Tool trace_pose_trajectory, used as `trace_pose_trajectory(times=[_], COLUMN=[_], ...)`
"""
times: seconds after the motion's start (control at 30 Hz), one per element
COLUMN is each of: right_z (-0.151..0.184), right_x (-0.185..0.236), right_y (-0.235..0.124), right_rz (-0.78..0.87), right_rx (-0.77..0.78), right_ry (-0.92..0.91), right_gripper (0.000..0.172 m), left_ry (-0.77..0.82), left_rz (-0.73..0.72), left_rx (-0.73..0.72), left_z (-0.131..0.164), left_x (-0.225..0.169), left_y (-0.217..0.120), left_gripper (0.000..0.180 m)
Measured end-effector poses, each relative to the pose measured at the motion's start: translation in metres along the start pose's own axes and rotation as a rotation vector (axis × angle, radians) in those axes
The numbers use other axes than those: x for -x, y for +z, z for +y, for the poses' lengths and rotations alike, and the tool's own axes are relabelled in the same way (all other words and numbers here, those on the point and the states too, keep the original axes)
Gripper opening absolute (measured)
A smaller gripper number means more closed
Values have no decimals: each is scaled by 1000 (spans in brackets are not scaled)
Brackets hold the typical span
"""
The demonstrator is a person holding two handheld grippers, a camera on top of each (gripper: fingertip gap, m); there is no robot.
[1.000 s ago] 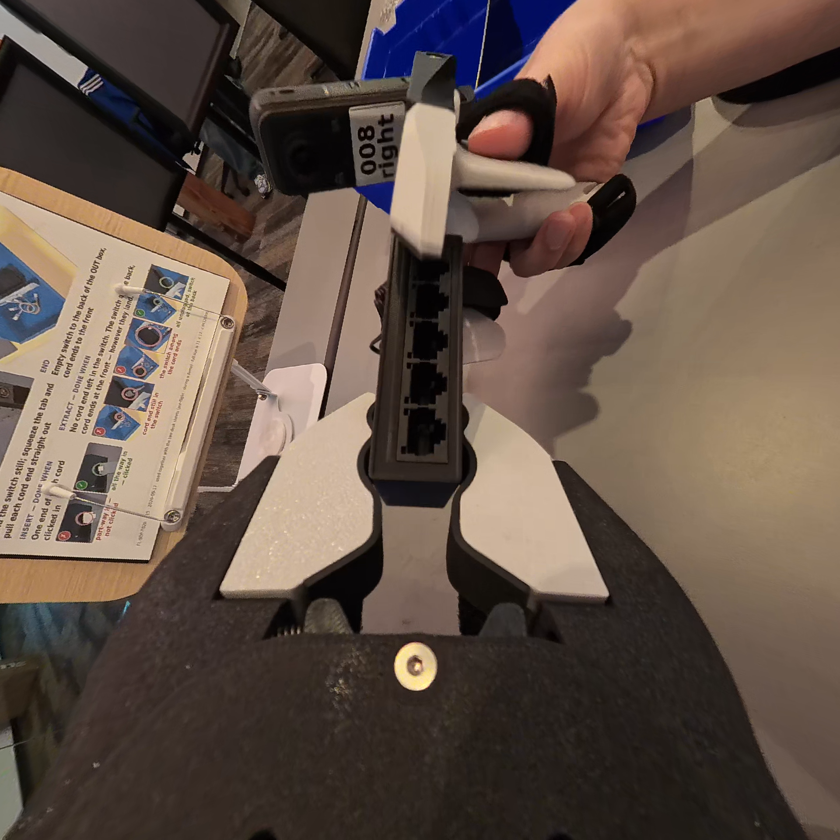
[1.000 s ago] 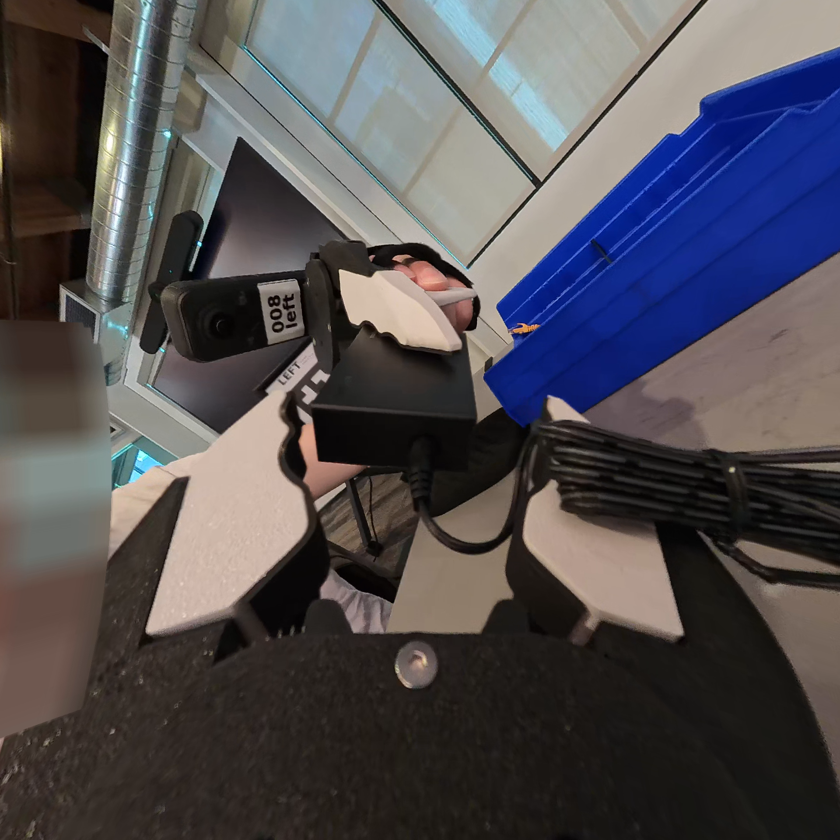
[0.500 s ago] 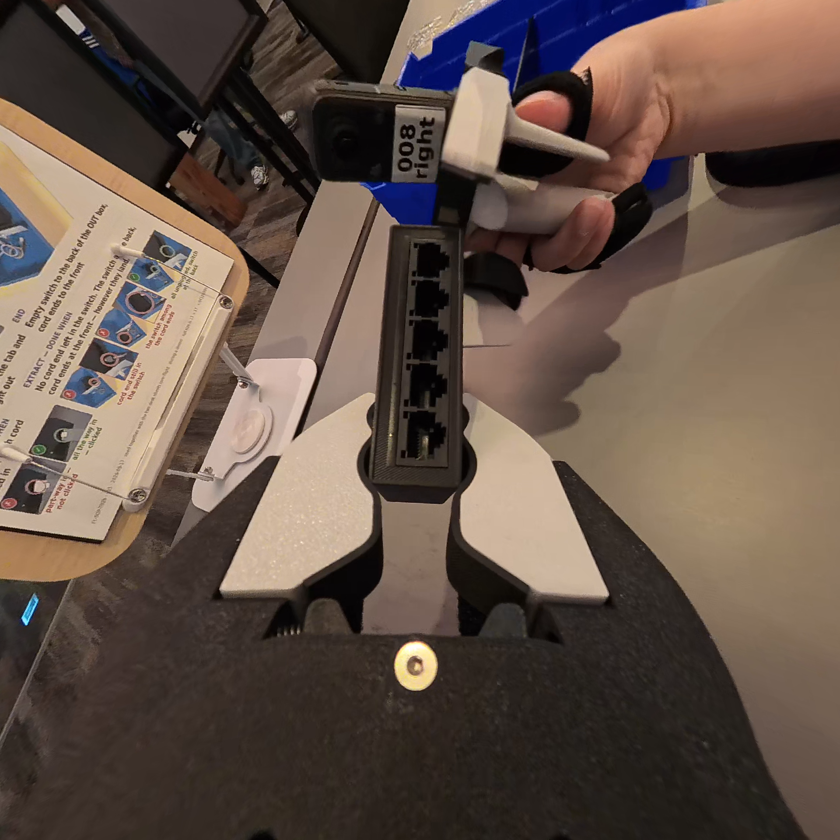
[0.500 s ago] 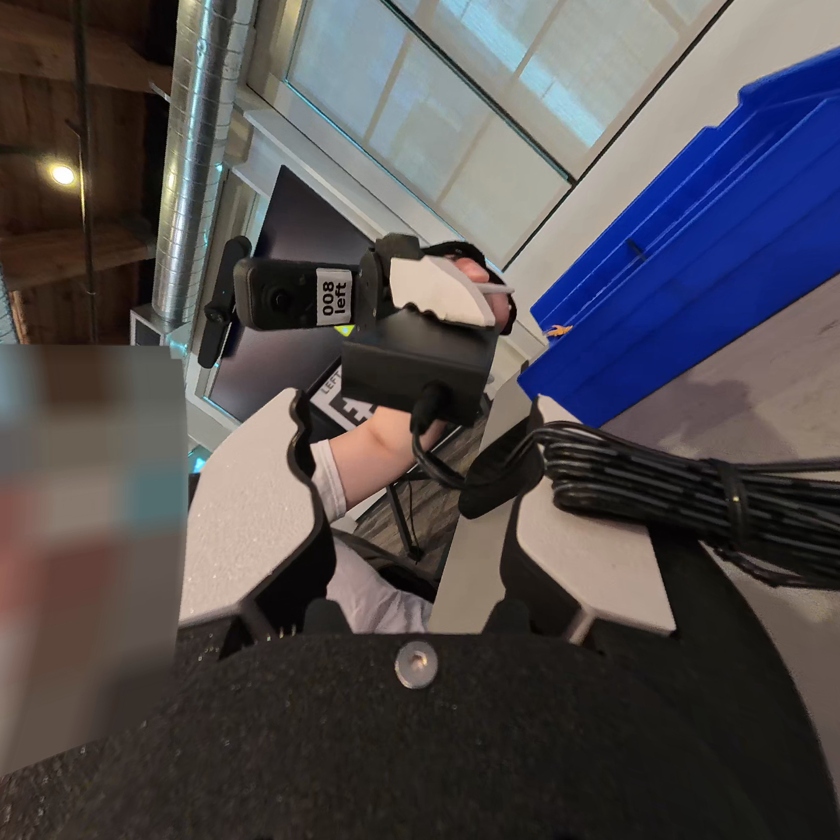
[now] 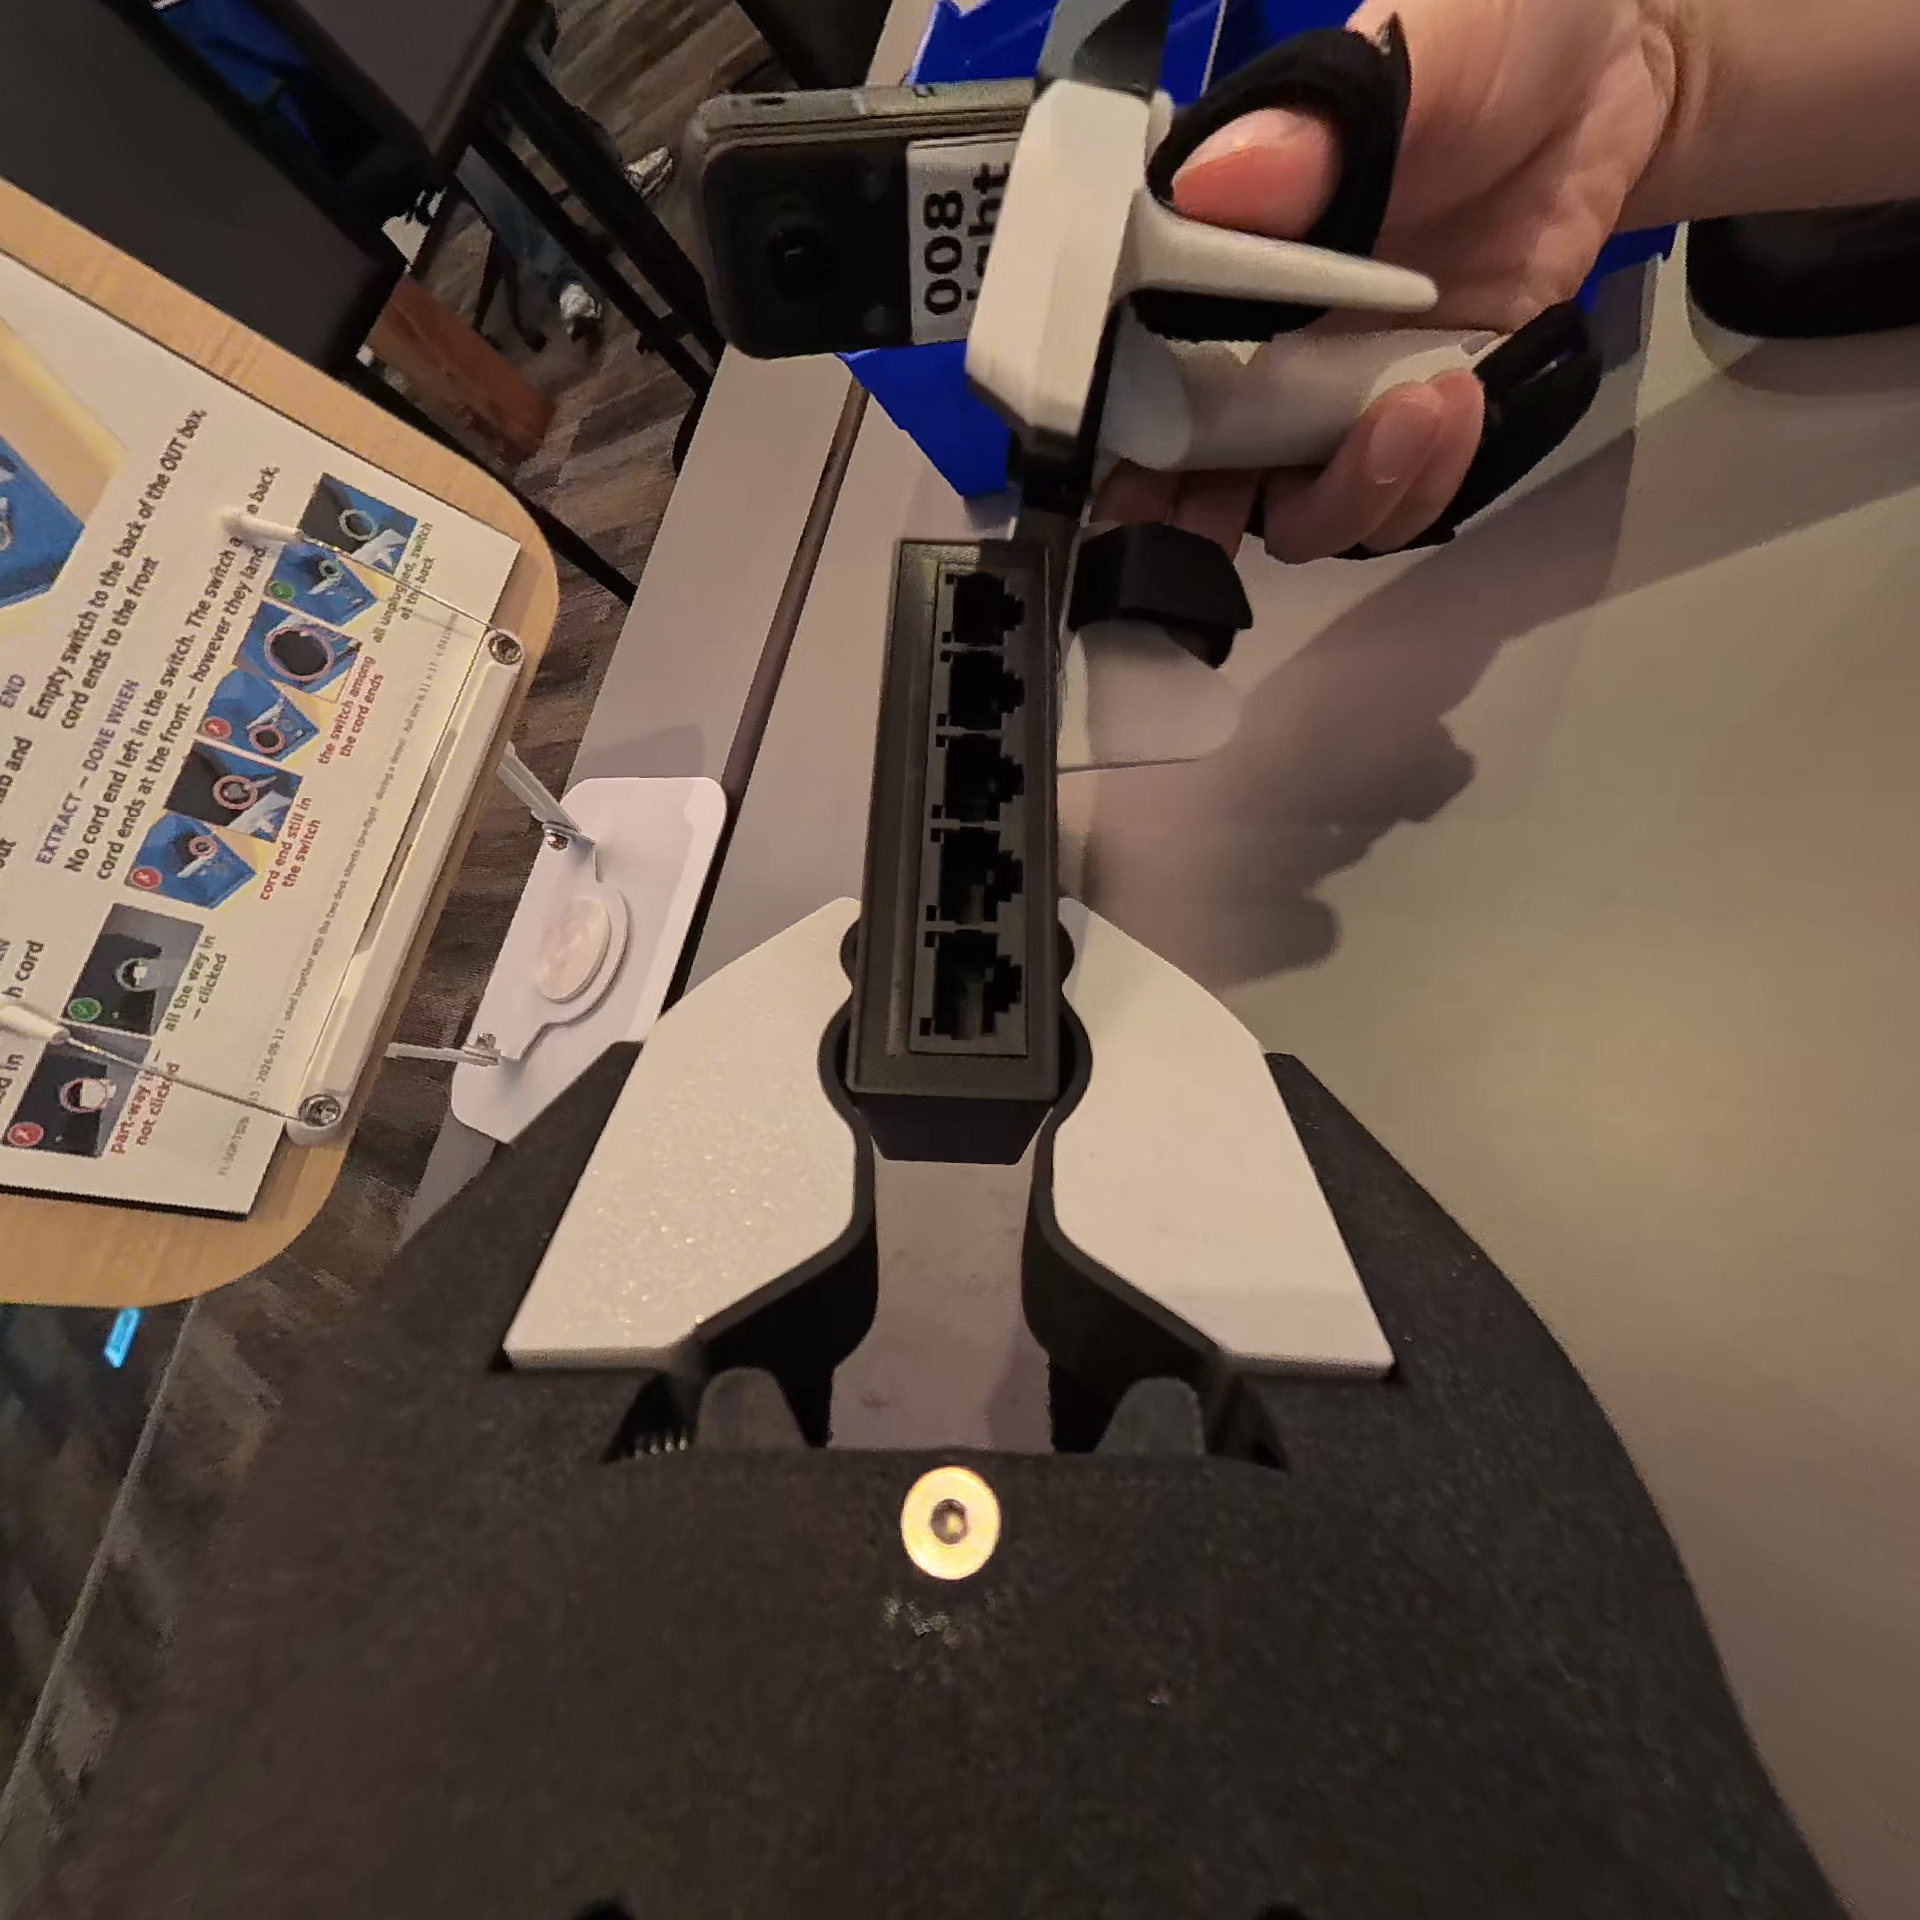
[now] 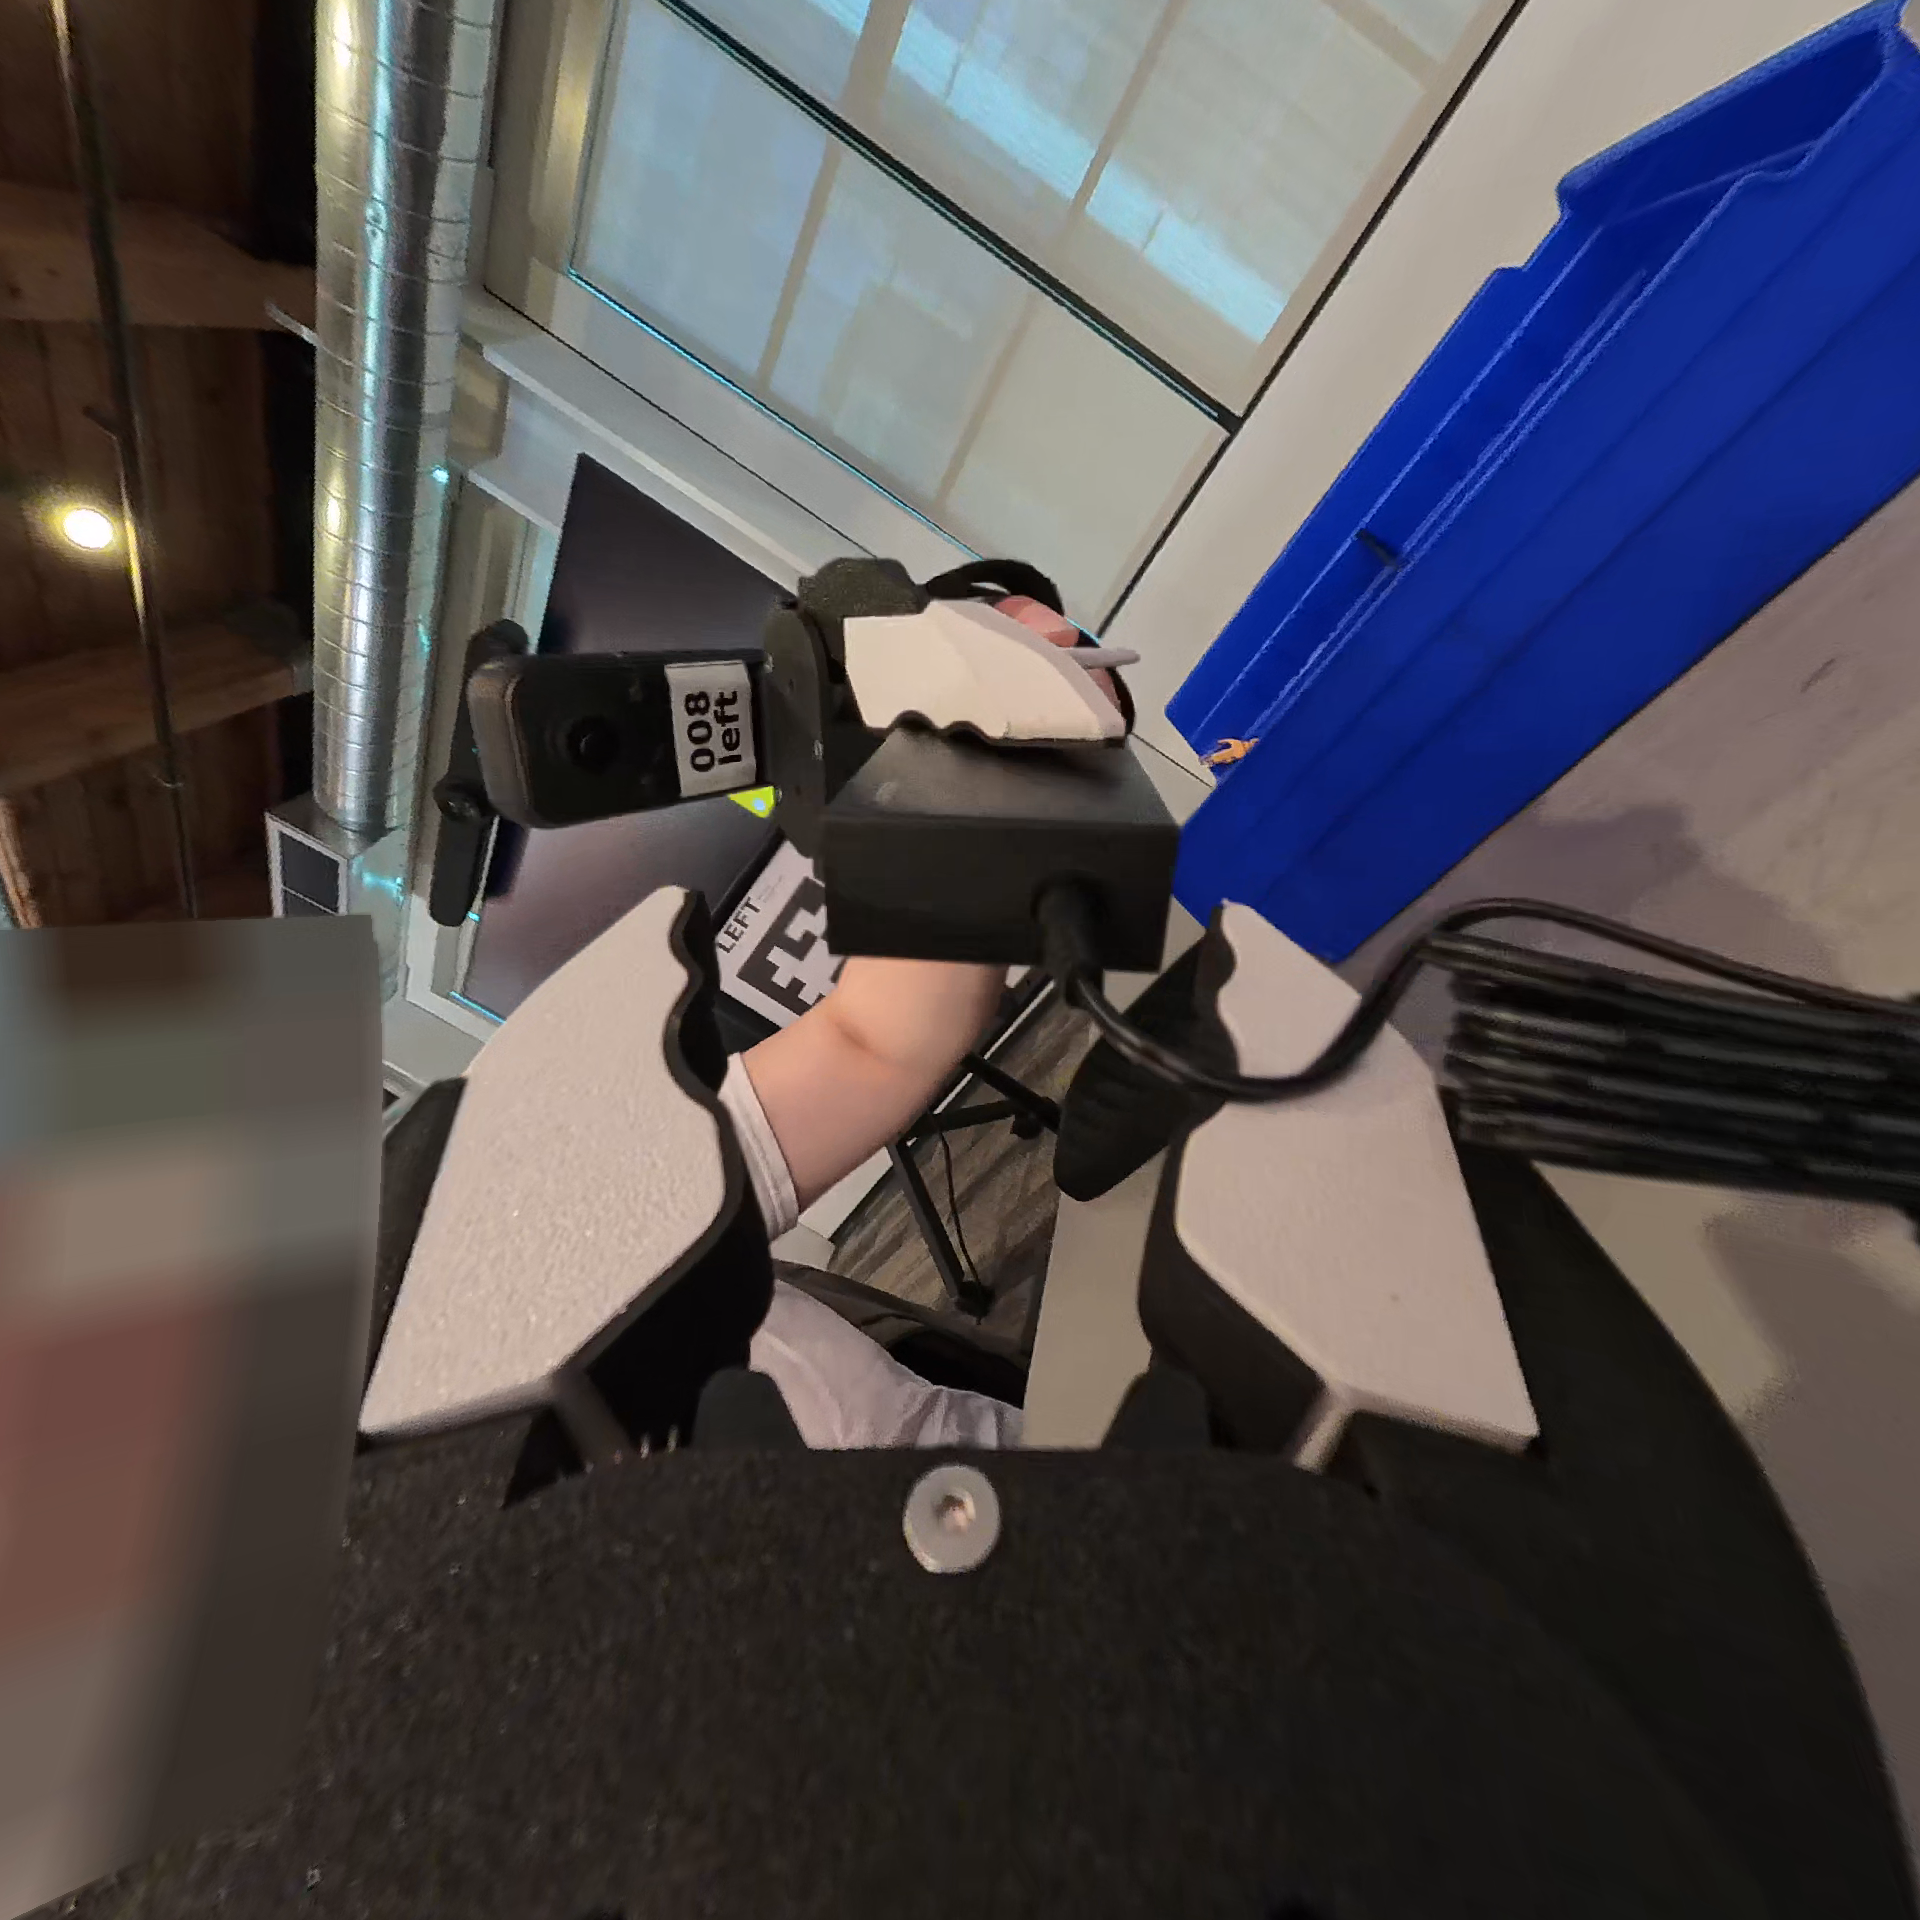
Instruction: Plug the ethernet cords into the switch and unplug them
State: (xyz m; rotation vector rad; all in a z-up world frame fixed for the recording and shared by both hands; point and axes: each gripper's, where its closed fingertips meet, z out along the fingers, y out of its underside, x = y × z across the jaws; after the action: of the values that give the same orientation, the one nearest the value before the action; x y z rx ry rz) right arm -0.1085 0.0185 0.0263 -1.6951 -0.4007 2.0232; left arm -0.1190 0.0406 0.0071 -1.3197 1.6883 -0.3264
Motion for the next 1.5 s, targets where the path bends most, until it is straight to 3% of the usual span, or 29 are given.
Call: trace_pose_trajectory(times=[0.2,0.67,1.5], right_z=[5,0,10], right_x=[2,-5,-1], right_y=[7,13,20], right_rz=[14,1,8], right_rx=[22,-25,32], right_ry=[-1,-161,-182], right_gripper=[87,62,63], left_ry=[94,102,212], left_rz=[-16,-17,-30], left_rx=[9,-53,-76], left_z=[-1,-8,-9], left_x=[-4,-5,-11], left_y=[3,-4,-11], left_gripper=[29,28,29])
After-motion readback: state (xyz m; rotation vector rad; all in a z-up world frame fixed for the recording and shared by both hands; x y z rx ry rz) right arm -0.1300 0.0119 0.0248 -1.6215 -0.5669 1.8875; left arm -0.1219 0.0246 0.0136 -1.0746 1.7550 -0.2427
